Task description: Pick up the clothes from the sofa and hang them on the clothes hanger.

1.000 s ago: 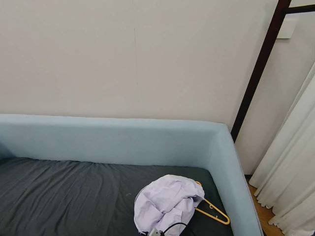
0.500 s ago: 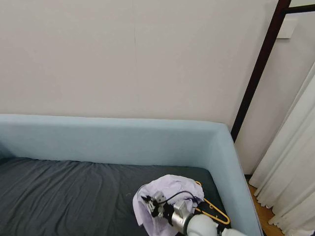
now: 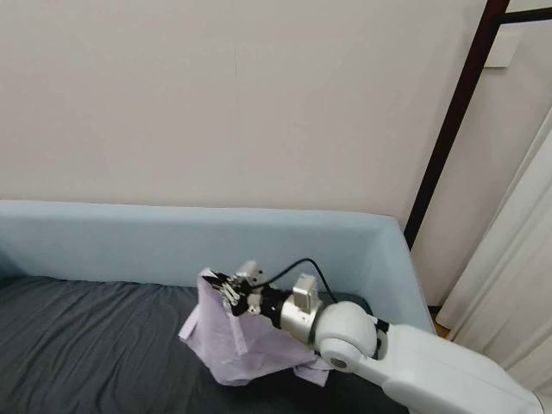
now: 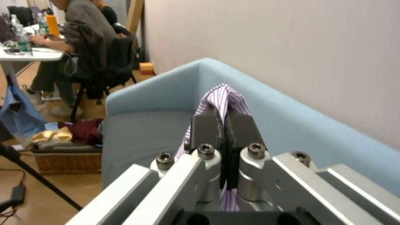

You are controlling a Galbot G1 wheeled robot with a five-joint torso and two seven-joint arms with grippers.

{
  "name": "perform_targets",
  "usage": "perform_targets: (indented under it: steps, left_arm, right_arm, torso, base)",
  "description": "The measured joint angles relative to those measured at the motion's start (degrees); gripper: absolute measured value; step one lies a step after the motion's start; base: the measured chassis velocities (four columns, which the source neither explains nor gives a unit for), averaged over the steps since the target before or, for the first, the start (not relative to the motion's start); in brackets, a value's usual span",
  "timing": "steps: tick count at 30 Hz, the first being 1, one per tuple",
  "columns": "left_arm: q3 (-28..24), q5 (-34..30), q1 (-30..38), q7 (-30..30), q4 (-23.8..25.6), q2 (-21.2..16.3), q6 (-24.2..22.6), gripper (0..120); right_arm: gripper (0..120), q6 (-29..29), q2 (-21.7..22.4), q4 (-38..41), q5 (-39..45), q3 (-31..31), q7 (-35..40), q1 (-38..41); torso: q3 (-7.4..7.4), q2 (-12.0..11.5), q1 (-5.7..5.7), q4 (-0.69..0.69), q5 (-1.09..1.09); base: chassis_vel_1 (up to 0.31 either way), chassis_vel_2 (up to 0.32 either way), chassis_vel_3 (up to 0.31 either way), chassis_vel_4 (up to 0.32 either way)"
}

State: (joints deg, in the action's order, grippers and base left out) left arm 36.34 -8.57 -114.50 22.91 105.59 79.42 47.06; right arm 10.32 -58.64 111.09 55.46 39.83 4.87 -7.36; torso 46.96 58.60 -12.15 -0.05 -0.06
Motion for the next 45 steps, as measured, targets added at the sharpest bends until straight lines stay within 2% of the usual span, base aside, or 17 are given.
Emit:
perform_targets:
  steps: [2,5,9,10,15,16,19,21,22,25,27,30,34,38,43,44,45]
  left_arm:
    - [0.2,-0.1,0.1,0.0,0.1,0.2,0.0,100]
    - [0.1,-0.1,0.3,0.0,0.1,0.6,0.0,100]
    - [-0.6,-0.1,0.8,-0.2,-0.1,1.2,-0.7,100]
    - [-0.6,-0.1,0.8,-0.2,-0.1,1.2,-0.7,100]
    - [-1.3,-0.3,1.1,-0.7,-0.4,1.2,-2.2,100]
    - [-1.3,-0.3,1.1,-0.7,-0.4,1.2,-2.2,100]
    - [-1.5,-0.4,1.3,-0.8,-0.4,0.9,-2.7,100]
    - [-1.9,-0.4,1.5,-0.9,-0.5,0.6,-2.8,100]
    - [-1.9,-0.4,1.5,-0.9,-0.5,0.6,-2.8,100]
    - [-2.5,-0.4,1.8,-0.9,-1.1,0.1,-2.9,100]
    - [-2.9,-0.4,2.0,-0.9,-1.5,-0.4,-2.9,100]
    - [-3.2,-0.4,2.3,-0.9,-1.9,-0.9,-2.9,100]
    - [-3.8,-0.6,3.1,-0.9,-2.1,-1.5,-3.2,100]
    - [-4.8,-0.7,3.9,-0.9,-2.2,-2.0,-4.0,100]
    - [-6.0,-1.1,5.4,-0.9,-2.4,-2.5,-4.9,100]
    - [-6.0,-1.1,5.4,-0.9,-2.4,-2.5,-4.9,100]
    - [-6.2,-1.3,5.6,-0.9,-2.4,-2.6,-5.0,100]
  right_arm:
    - [0,-0.6,-1.5,-1.9,0.3,0.1,-0.5,1.8]
    - [0,-1.7,-0.9,-2.4,0.6,-1.2,-1.9,1.4]
    - [0,-5.0,5.7,-2.5,-3.1,-3.7,-3.2,-5.7]
    - [0,-5.0,5.7,-2.5,-3.1,-3.7,-3.2,-5.7]
    - [0,-12.0,15.1,-6.0,-13.7,-7.4,-8.2,-21.9]
    - [0,-12.0,15.1,-6.0,-13.7,-7.4,-8.2,-21.9]
    - [0,-16.7,17.9,-9.0,-19.3,-9.5,-12.7,-29.3]
    - [0,-20.5,18.8,-12.2,-23.6,-10.2,-14.8,-33.7]
    - [0,-20.5,18.8,-12.2,-23.6,-10.2,-14.8,-33.7]
    - [0,-27.2,18.7,-19.5,-34.3,-12.0,-17.2,-39.1]
    - [0,-31.7,18.2,-24.6,-40.4,-14.4,-19.2,-42.3]
    - [0,-34.6,17.7,-29.0,-43.9,-17.4,-20.2,-44.6]
    - [0,-35.3,17.4,-31.4,-44.1,-20.8,-20.4,-45.9]
    - [0,-33.5,17.6,-31.4,-43.3,-22.6,-19.1,-46.0]
    - [0,-27.2,17.6,-31.1,-44.4,-24.7,-9.9,-45.8]
    - [0,-27.2,17.6,-31.1,-44.4,-24.7,-9.9,-45.8]
    - [3,-25.6,17.8,-30.6,-44.4,-25.0,-7.5,-46.1]
  torso:
    - [0.00,0.0,-0.01,0.01,0.00]
    - [0.00,0.0,-0.01,0.02,0.00]
    - [0.00,0.0,0.00,-0.03,0.04]
    - [0.00,0.0,0.00,-0.03,0.04]
    - [-0.01,0.0,0.00,-0.04,0.05]
    - [-0.01,0.0,0.00,-0.04,0.05]
    - [-0.01,0.0,0.00,-0.02,0.05]
    - [-0.01,0.0,0.00,-0.02,0.03]
    - [-0.01,0.0,0.00,-0.02,0.03]
    - [-0.01,0.0,0.00,0.00,0.04]
    - [-0.01,0.0,0.00,-0.03,0.05]
    - [-0.01,0.0,0.00,-0.03,0.04]
    - [-0.01,0.0,0.00,-0.01,0.03]
    - [0.00,0.0,0.00,-0.01,0.02]
    - [0.00,0.0,0.00,0.00,0.03]
    - [0.00,0.0,0.00,0.00,0.03]
    - [0.00,0.0,0.00,-0.02,0.02]
  base:
    - [0.000,0.000,0.000,0.000]
    - [0.000,0.000,0.000,0.000]
    - [0.000,0.000,0.000,0.000]
    - [0.000,0.000,0.000,0.000]
    - [0.000,0.000,0.000,0.000]
    - [0.000,0.000,0.000,0.000]
    - [0.000,0.000,0.000,0.000]
    - [0.000,0.000,0.000,0.000]
    - [0.000,0.000,0.000,0.000]
    - [0.000,0.000,0.000,0.000]
    - [0.000,0.000,0.000,0.000]
    - [0.000,0.000,0.000,0.000]
    - [0.000,0.000,0.000,0.000]
    - [0.000,0.000,0.000,0.000]
    - [0.000,0.000,0.000,0.000]
    - [0.000,0.000,0.000,0.000]
    - [0.000,0.000,0.000,0.000]
